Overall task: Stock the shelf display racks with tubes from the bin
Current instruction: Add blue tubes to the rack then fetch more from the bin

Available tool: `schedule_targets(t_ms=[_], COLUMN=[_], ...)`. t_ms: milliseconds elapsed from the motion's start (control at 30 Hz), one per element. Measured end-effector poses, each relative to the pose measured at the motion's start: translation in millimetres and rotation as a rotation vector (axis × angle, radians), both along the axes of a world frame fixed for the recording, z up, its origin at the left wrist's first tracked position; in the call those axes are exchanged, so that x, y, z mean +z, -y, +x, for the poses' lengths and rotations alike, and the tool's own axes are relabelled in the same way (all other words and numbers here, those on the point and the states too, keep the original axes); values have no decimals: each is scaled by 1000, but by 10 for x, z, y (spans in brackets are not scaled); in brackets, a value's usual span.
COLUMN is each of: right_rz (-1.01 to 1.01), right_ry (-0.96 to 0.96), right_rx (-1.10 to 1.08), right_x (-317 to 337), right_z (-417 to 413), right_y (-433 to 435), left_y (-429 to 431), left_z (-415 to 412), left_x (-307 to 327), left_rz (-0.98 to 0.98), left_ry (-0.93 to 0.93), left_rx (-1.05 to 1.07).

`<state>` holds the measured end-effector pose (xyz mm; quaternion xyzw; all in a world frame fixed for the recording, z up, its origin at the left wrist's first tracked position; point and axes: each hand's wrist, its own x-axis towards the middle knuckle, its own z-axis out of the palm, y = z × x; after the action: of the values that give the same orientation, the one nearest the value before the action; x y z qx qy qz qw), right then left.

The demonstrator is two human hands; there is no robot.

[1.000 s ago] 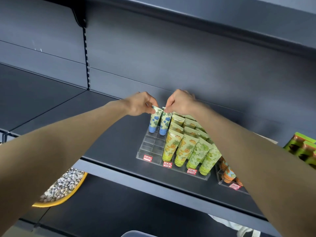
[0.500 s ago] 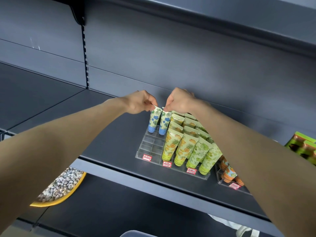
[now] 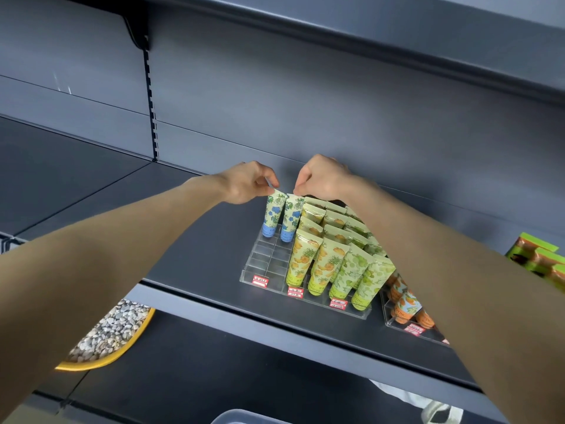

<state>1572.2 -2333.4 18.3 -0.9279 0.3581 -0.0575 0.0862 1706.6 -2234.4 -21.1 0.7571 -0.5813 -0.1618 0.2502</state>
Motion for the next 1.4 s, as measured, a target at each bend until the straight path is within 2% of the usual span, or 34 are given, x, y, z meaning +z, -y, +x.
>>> schedule_targets(t_ms=[200,367,567,733,900,1100,1233,1400], right_rz=[48,68,37,184,354,652,791,890], right_ry=[89,166,166,91,-21,-158,-292,-359], right_rx=[33,98,163,159,63,-40,-89,-91], right_x=[191,319,185,-502,-1684,-2901,-3420,-3783], right_z=[-194,-669,-1495,-2069,-2497,-2847,-2870,-2841], right_y=[-124,-487,-1145,-1505,-1785,-2141,-2237,-2322], left_y=[-287,-714,-1301,-1642,-1881,-2161,-2256,-2274], left_z=[-174,-636,-1354,-1810,-2135,-2517,-2621,-2676], left_x=[319,569,408,-232,-1276,-2395,-2989,-3370], left_rz=[-59,-89,-36,97,315,571,658,682], left_ry=[145,238,197,137,35,-109,-202,-371], left_rx=[36,8,-78,-94,-84,-63,-9,83])
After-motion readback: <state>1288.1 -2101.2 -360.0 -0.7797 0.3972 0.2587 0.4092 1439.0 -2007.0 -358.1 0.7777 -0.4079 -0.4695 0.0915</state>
